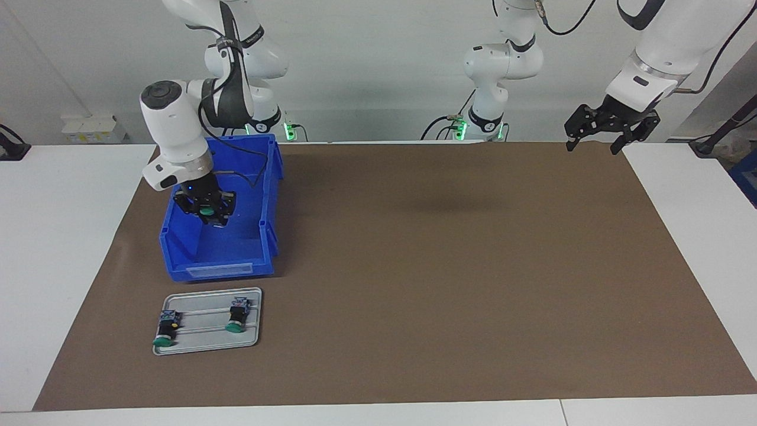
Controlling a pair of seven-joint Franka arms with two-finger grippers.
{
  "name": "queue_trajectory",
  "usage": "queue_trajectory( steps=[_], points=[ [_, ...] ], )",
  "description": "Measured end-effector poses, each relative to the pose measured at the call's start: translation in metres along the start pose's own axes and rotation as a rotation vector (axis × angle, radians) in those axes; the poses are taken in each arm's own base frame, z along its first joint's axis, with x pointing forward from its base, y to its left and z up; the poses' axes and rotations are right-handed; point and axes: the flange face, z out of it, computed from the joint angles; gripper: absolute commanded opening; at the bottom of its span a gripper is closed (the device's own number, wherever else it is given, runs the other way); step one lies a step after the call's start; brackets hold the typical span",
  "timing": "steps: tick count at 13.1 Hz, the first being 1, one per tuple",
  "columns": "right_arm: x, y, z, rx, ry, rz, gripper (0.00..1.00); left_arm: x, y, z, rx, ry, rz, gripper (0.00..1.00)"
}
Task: Place and press button with both arms
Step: 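Carry the button with the right gripper over the blue bin, then lower the button into the blue bin and open the right gripper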
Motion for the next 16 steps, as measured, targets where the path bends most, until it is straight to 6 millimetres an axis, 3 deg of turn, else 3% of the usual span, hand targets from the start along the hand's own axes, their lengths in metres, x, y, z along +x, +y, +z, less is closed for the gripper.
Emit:
queue_trajectory(
  steps=[1, 2, 3, 7, 12, 14, 16],
  points=[
    [0.001, 0.000, 0.015, 0.002, 0.009, 0.000, 0.28, 0.000, 0.000, 0.000, 0.000, 0.000, 0.000, 1.00],
    [0.002, 0.000, 0.026, 0.004, 0.013, 0.000, 0.48, 0.000, 0.000, 0.000, 0.000, 0.000, 0.000, 1.00],
    [0.002, -0.001, 0.034, 0.005, 0.013, 0.000, 0.59, 0.000, 0.000, 0.000, 0.000, 0.000, 0.000, 1.00],
    [0.004, -0.003, 0.034, 0.006, 0.019, -0.004, 0.71, 0.000, 0.000, 0.000, 0.000, 0.000, 0.000, 1.00],
    [0.008, -0.004, 0.030, 0.007, 0.028, -0.005, 0.77, 0.000, 0.000, 0.000, 0.000, 0.000, 0.000, 1.00],
    [0.018, -0.003, 0.016, 0.005, 0.021, -0.004, 0.77, 0.000, 0.000, 0.000, 0.000, 0.000, 0.000, 1.00],
    [0.035, -0.004, -0.016, -0.002, -0.025, -0.003, 0.77, 0.000, 0.000, 0.000, 0.000, 0.000, 0.000, 1.00]
  ],
)
